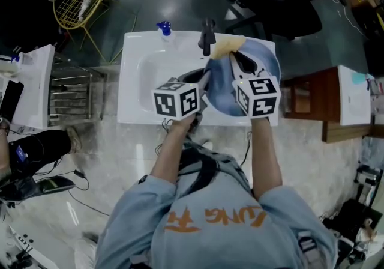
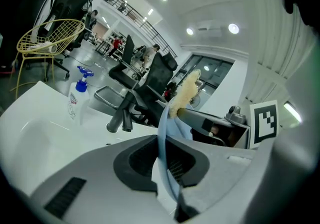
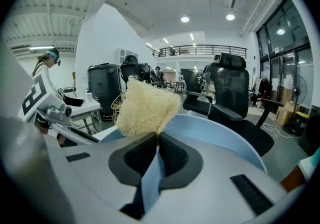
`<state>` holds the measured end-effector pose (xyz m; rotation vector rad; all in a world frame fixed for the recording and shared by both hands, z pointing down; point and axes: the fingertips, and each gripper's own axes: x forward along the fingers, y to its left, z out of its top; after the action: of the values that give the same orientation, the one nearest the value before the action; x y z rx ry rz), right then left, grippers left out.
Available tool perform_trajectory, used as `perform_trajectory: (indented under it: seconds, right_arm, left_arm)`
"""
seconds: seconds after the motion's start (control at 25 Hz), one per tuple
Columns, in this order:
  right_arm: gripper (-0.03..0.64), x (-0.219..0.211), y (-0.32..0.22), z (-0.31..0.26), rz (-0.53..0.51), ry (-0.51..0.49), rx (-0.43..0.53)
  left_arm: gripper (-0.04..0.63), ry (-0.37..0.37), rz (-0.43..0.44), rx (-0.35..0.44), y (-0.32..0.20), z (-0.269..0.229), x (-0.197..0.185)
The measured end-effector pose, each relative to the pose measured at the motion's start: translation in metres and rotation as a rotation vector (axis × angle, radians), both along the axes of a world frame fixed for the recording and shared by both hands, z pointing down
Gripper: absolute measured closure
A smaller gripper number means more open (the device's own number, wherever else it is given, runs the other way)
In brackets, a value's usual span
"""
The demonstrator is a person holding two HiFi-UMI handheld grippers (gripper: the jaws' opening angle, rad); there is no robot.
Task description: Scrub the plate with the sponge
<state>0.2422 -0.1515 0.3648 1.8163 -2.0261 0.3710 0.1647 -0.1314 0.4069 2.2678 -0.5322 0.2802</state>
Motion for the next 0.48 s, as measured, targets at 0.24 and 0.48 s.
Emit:
perform_trajectory:
  seconds: [0.24,0.48]
  right_arm:
    - [0.598,0.017,0.005,0.005,0.049,-0.002,-0.003]
    - [0.598,0.047,0.015,0.003,0.127,-0.002,0.001]
  left_arm:
    - [0.568,-0.003,0.017,-0.006,0.004,0.005,0.001]
    - [0.566,-0.004,0.033,-0.010,0.007,0.006,0.006]
